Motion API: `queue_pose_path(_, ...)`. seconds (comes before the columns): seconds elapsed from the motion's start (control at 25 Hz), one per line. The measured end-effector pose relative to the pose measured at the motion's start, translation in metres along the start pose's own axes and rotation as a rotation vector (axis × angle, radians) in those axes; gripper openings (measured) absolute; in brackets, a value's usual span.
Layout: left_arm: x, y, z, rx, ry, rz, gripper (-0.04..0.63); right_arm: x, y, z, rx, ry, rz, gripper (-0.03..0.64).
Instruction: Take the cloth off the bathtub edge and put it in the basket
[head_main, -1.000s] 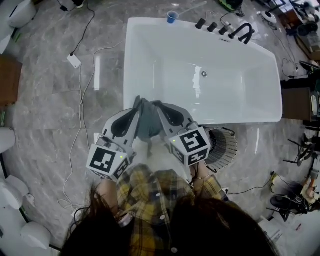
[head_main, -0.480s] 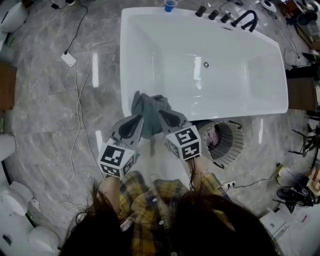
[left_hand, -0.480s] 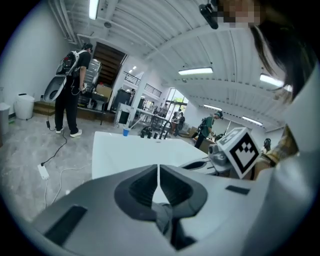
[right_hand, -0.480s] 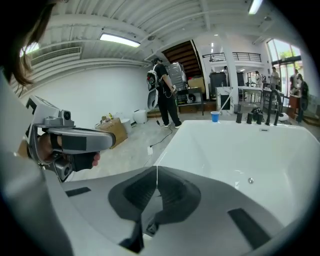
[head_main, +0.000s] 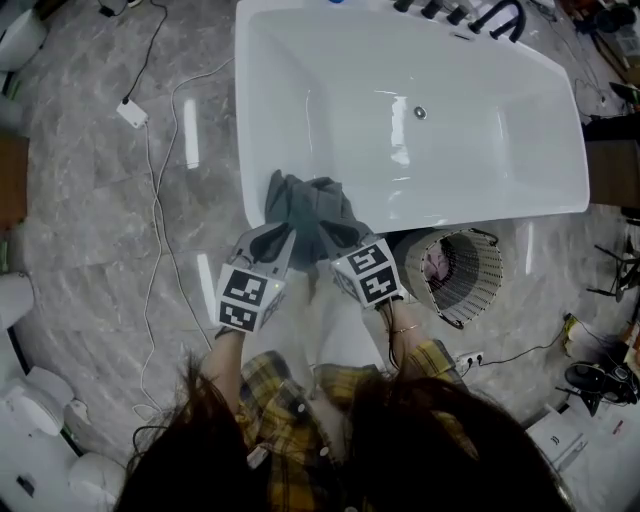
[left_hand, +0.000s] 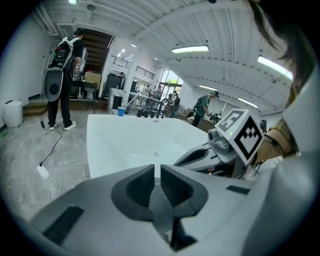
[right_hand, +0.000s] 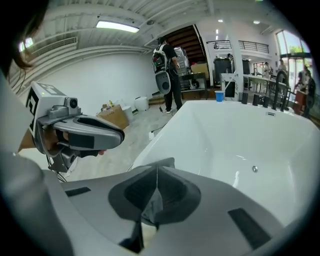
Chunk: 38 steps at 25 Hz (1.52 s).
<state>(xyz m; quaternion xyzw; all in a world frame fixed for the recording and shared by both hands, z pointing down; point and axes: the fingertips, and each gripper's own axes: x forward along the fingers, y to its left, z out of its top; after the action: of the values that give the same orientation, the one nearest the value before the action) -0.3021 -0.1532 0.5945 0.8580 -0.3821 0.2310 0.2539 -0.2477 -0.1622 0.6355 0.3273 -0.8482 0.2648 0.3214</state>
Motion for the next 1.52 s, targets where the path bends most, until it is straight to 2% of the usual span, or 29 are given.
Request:
queue_pose_path(0.32, 0.025, 0.005, -0.037, 0.078, 0.107, -0.032, 0.019, 0.022, -0.004, -0.021, -0.033, 0.046, 0.020, 0.017)
queue_pose_path(0.6, 0.039, 0.004, -0.068, 0.183, 0.214, -0.052, 0.020, 0.030, 0.006, -0.038, -0.063, 0.085, 0.121, 0.020)
queue_pose_path(0.64, 0.041, 0.004, -0.071, 0.205, 0.233, -0.054, 0.020, 0.030, 0.008, -0.041, -0.079, 0.095, 0.141, 0.037)
queue_pose_path(0.68, 0.041, 0.003, -0.076, 0.229, 0.253, -0.060, 0.023, 0.030, 0.011, -0.045, -0.101, 0.108, 0.158, 0.091)
queue_pose_path(0.72, 0.041, 0.002, -0.081, 0.250, 0.273, -0.070, 0.039, 0.031, 0.014, -0.049, -0.127, 0.123, 0.172, 0.135)
queue_pose_path(0.8, 0.042, 0.000, -0.092, 0.281, 0.311, -0.096, 0.117, 0.032, 0.019, -0.058, -0.185, 0.152, 0.188, 0.201)
queue_pose_path(0.92, 0.044, -0.003, -0.104, 0.345, 0.358, -0.126, 0.178, 0.036, 0.017, -0.068, -0.289, 0.197, 0.181, 0.270)
queue_pose_path(1.12, 0.052, -0.004, -0.120, 0.532, 0.455, -0.177, 0.290, 0.043, 0.009, -0.076, -0.477, 0.280, 0.161, 0.316)
queue_pose_path(1.28, 0.061, 0.001, -0.129, 0.663, 0.527, -0.204, 0.328, 0.047, 0.004, -0.084, -0.571, 0.331, 0.180, 0.326)
queue_pose_path(1.4, 0.068, 0.005, -0.134, 0.714, 0.568, -0.212, 0.336, 0.052, 0.001, -0.091, -0.621, 0.364, 0.199, 0.333)
queue_pose_path(1.52, 0.074, 0.007, -0.142, 0.708, 0.605, -0.240, 0.342, 0.057, -0.001, -0.093, -0.657, 0.386, 0.220, 0.337)
